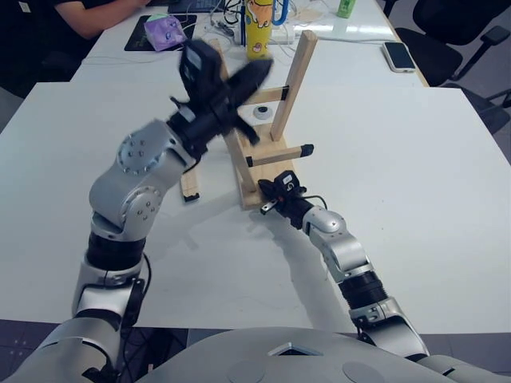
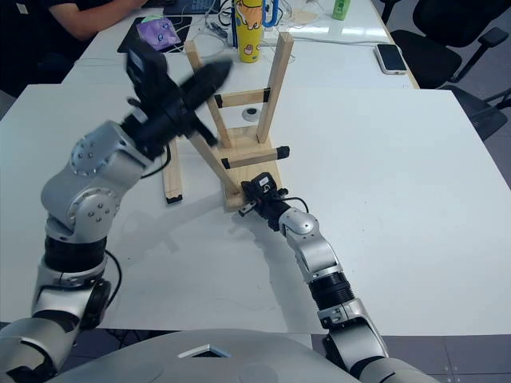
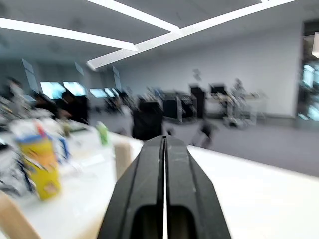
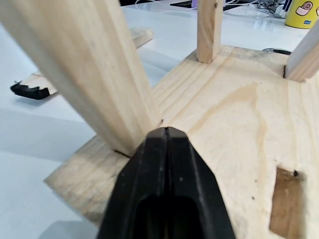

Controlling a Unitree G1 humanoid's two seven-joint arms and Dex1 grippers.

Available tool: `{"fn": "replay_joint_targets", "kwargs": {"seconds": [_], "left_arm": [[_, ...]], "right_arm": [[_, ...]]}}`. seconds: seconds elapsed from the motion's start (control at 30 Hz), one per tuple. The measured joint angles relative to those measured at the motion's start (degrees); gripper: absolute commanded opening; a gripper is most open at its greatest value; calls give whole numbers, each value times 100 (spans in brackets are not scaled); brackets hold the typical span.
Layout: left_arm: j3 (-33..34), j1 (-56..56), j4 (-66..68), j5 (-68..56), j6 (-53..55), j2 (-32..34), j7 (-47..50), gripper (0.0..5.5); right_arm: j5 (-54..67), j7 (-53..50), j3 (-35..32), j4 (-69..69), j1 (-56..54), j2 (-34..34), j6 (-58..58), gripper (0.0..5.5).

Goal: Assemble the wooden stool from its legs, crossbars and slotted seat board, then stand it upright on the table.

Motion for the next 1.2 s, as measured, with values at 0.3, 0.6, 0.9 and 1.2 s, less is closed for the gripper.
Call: {"fn": "replay_joint_targets", "kwargs": {"seconds": [0.3,0.6,0.9,1.2], "left_arm": [[1726,197,533,610,-620,203,535,127],[1724,2280,1072,1495,-452,-7,816,262],[924,2859,973,1947,2,-777,1214,306],[891,2912,875,2160,935,-1186,1664,306]], "right_arm": [[424,528,-313,-537,419,-80,-583,0],[452,366,-1091,-1495,1149,-686,-301,0],[-49,-46,-1136,-623,785,-914,183,0],[15,484,-396,-1245,1006,-846,673,0]]}}
